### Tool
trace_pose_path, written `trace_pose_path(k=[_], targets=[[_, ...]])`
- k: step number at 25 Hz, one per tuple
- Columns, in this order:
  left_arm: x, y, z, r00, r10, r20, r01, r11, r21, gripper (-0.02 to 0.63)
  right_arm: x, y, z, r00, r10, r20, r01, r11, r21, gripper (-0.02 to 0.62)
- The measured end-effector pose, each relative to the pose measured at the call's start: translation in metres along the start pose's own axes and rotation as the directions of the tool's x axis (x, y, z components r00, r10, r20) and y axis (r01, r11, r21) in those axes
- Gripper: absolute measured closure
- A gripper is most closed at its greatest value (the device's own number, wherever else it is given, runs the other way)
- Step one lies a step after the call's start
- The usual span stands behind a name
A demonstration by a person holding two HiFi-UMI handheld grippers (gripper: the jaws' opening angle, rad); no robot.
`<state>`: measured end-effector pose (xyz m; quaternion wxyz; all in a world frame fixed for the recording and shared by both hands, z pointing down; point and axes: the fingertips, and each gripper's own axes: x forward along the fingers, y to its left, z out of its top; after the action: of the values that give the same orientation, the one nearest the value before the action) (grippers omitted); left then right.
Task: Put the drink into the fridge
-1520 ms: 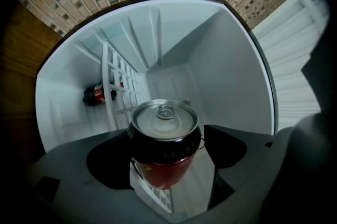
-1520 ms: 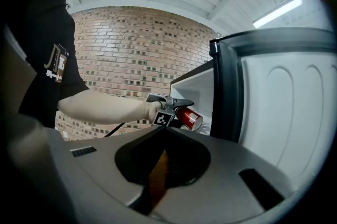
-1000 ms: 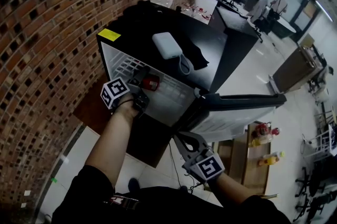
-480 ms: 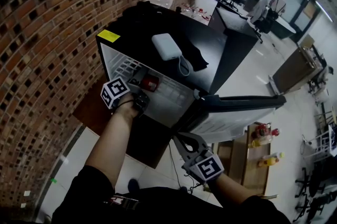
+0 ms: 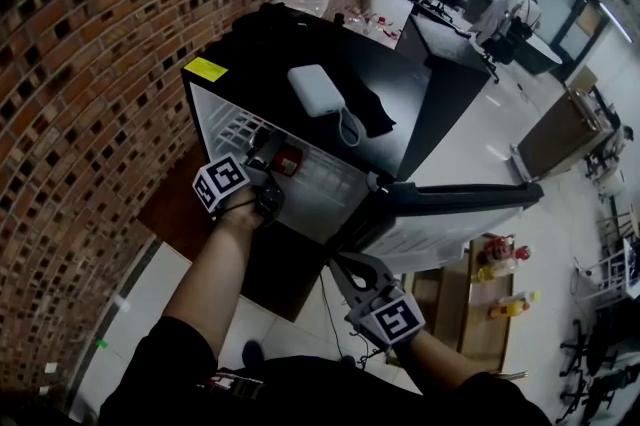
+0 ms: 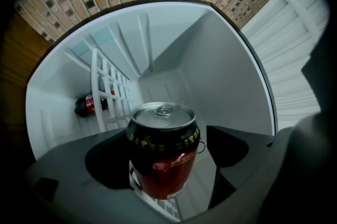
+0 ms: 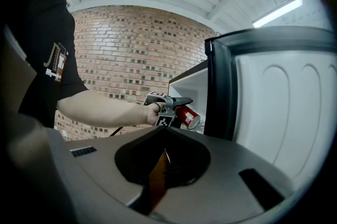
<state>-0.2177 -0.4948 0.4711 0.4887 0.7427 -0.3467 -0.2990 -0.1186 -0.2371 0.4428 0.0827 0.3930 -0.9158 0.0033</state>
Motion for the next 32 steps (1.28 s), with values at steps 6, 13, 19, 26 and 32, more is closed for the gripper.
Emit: trace_pose_path(k=[6,13,19,26,32], targets=[[-0.001,0.002,0.004,0.999,0.039,0.020,-0.039,0.999,-0.003,0.224,0.000,-0.001,0.000,1.000,0.001,0.000,-0.001,1.000,-0.005,0.578],[0.003,-0.010,0.014,0.997,-0.017,0.070,0.024,0.995,-0.101,0.081,-0.002,-0.001,-0.001,1.000,-0.001,-0.002,0.002,1.000,0.002,0.578],[0.000,-0.002,0.028,0.986,0.041,0.163,-0.010,0.982,-0.188,0.106,-0.003,0.002,-0.002,1.000,0.005,-0.004,-0.005,1.000,-0.001,0.578],[-0.002,0.009,0.031,0.958,0.128,0.258,-0.109,0.990,-0.087,0.117,-0.003,0.003,-0.005,1.000,0.009,-0.013,-0.009,1.000,-0.002,0.578],[0.007,0.011,0.028,0.956,0.175,0.236,-0.203,0.974,0.102,0.154,-0.006,0.002,-0.005,1.000,0.008,-0.014,-0.008,1.000,-0.002,0.578]])
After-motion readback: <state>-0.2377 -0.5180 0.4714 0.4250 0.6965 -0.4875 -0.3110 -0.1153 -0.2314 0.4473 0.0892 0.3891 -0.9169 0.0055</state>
